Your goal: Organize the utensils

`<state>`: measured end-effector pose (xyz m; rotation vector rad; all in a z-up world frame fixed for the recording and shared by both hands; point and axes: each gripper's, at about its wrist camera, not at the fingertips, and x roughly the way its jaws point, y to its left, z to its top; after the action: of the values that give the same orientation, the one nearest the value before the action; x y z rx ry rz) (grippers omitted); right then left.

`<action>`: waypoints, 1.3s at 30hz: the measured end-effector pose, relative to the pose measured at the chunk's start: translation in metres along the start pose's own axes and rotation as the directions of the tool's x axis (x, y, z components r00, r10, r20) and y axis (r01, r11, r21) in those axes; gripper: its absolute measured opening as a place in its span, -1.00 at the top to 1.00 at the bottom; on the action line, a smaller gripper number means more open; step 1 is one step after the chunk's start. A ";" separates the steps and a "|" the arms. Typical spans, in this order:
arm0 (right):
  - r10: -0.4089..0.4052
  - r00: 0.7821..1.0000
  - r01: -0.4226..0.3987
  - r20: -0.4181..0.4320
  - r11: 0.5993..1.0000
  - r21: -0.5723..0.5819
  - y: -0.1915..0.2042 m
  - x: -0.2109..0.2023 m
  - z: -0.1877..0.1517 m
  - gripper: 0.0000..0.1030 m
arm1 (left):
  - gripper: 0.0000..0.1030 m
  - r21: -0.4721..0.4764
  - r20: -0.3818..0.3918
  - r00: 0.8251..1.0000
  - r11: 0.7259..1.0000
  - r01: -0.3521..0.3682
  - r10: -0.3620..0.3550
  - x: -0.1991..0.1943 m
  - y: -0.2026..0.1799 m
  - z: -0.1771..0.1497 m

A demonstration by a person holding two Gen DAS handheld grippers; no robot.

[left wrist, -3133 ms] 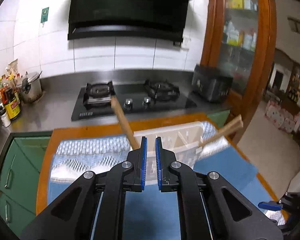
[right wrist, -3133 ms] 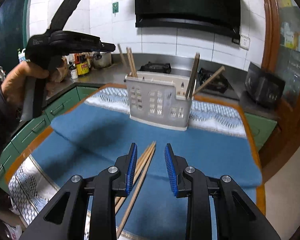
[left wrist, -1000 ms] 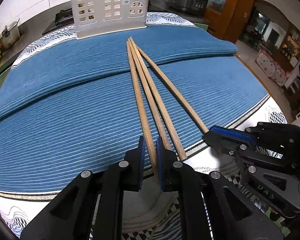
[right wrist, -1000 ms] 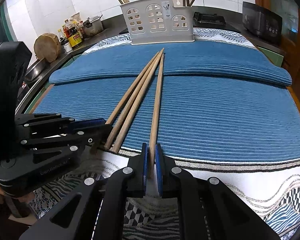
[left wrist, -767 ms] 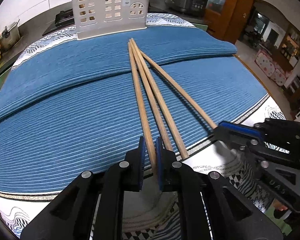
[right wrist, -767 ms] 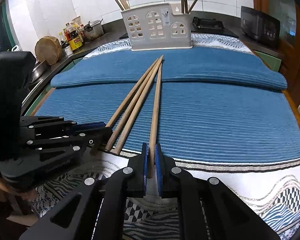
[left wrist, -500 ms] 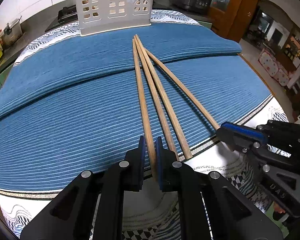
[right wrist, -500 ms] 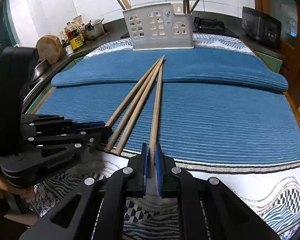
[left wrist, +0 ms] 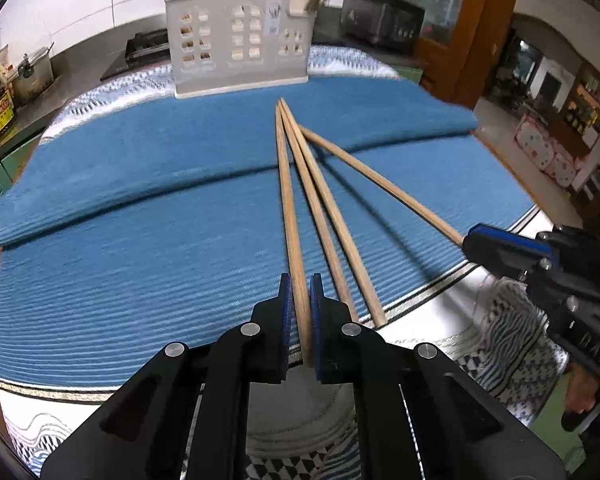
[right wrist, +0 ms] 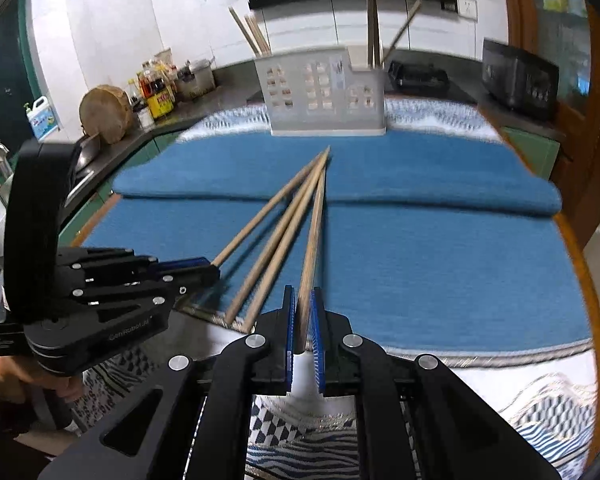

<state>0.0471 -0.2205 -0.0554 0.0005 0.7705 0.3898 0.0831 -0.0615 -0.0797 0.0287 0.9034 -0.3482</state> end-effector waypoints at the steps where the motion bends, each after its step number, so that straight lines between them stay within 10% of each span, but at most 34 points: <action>1: -0.001 1.000 0.001 0.012 1.000 -0.003 0.000 -0.004 0.003 0.85 | 0.86 0.006 0.019 1.000 1.000 -0.003 0.003 -0.005 0.001 0.001; 14: 0.008 0.986 0.002 0.168 0.998 -0.058 0.005 -0.049 0.057 0.99 | 0.90 0.016 0.134 0.991 1.000 -0.001 -0.001 -0.028 0.012 0.014; 19: 0.022 0.994 -0.018 0.110 0.999 -0.037 0.001 -0.034 0.048 0.93 | 0.90 0.006 0.130 0.991 1.000 -0.001 0.000 -0.026 0.016 0.011; 22: 0.026 0.998 -0.026 0.051 1.000 -0.004 -0.005 -0.016 0.032 0.51 | 0.90 0.006 0.122 0.993 1.000 0.000 -0.001 -0.023 0.017 0.009; 39: -0.044 0.990 0.045 -0.135 0.999 0.001 -0.016 0.043 -0.018 0.87 | 0.89 -0.027 0.010 0.999 0.999 0.036 -0.036 0.010 0.018 -0.008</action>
<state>0.0682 -0.2229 -0.1000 -0.0394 0.9038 0.3483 0.0879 -0.0457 -0.0947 -0.0142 0.8996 -0.3689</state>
